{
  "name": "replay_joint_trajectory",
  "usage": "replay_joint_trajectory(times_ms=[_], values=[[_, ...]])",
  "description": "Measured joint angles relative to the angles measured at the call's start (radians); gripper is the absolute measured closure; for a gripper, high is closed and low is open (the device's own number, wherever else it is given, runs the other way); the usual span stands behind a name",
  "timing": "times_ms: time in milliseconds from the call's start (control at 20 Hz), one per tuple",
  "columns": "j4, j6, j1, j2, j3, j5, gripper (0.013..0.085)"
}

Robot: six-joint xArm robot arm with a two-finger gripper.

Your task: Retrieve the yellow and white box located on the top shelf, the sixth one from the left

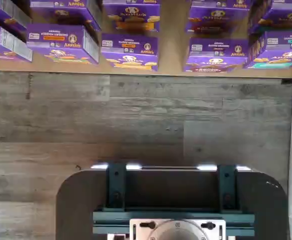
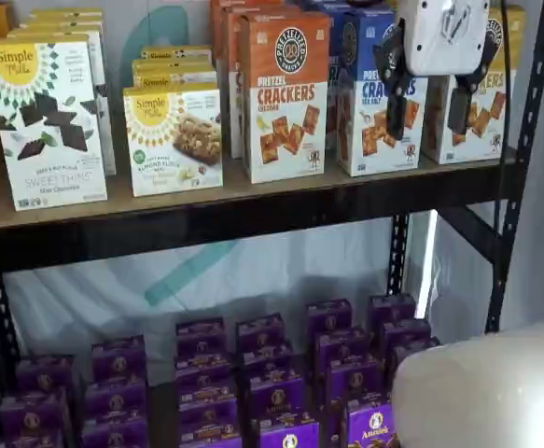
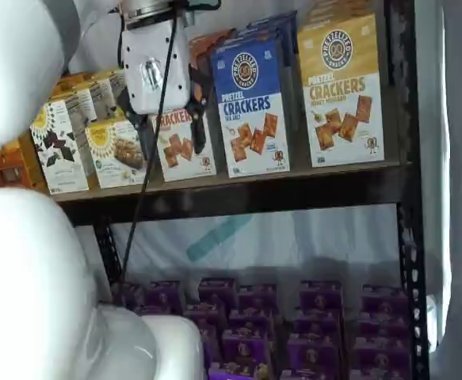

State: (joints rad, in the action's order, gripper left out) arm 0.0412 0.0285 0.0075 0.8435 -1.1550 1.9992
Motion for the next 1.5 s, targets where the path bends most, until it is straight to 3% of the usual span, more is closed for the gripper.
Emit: replay_joint_trajectory(times_ms=[100, 400, 500, 700, 950, 1200, 1500], values=[[0.03, -0.012, -0.027, -0.014, -0.011, 0.024, 0.013], [0.029, -0.014, -0.027, -0.01, -0.009, 0.024, 0.013], [0.014, -0.015, -0.021, -0.007, -0.006, 0.016, 0.013], [-0.071, -0.044, -0.016, 0.004, 0.011, -0.043, 0.013], [-0.09, -0.174, -0.15, -0.007, 0.025, -0.14, 0.013], [-0.056, -0.309, -0.302, -0.04, 0.036, -0.256, 0.013], [-0.032, -0.434, -0.437, -0.121, 0.015, -0.386, 0.013]])
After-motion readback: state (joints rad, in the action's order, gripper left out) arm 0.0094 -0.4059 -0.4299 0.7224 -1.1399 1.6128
